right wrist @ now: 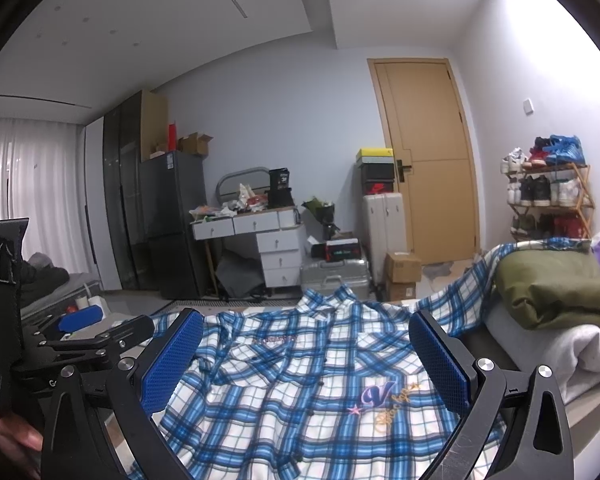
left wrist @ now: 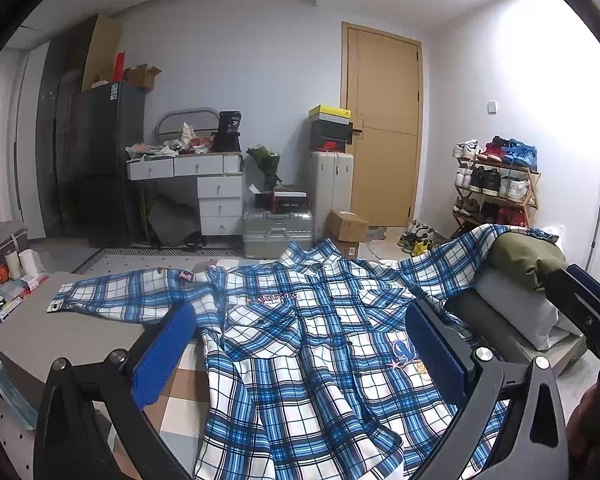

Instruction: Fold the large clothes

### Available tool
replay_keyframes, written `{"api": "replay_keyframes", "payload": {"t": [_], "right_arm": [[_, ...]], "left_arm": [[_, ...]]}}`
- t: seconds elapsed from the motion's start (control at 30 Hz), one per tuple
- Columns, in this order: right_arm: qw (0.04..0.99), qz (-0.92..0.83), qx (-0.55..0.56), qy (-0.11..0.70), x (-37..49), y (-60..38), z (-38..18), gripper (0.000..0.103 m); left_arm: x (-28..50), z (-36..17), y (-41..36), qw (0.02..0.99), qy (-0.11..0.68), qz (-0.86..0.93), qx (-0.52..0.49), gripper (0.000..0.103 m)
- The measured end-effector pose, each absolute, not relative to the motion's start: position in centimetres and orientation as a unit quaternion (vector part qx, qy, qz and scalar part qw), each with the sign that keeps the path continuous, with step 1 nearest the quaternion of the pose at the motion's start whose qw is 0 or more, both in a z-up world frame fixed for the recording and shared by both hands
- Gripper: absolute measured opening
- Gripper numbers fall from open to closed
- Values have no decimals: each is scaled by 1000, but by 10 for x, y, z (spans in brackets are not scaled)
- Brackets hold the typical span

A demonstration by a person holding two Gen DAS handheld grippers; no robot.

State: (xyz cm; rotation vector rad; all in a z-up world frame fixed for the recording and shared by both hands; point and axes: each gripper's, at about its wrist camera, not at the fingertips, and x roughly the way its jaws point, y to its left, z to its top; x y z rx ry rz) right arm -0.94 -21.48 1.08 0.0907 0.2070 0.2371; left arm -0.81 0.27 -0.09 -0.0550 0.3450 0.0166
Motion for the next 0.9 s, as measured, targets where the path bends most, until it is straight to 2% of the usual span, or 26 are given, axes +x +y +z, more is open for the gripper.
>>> {"api": "replay_keyframes", "payload": {"t": [0.9], "right_arm": [[988,110,40,100,-10,-212,10,103]], "left_arm": [[-6,-5,-1,984,179,10,-20,102]]}}
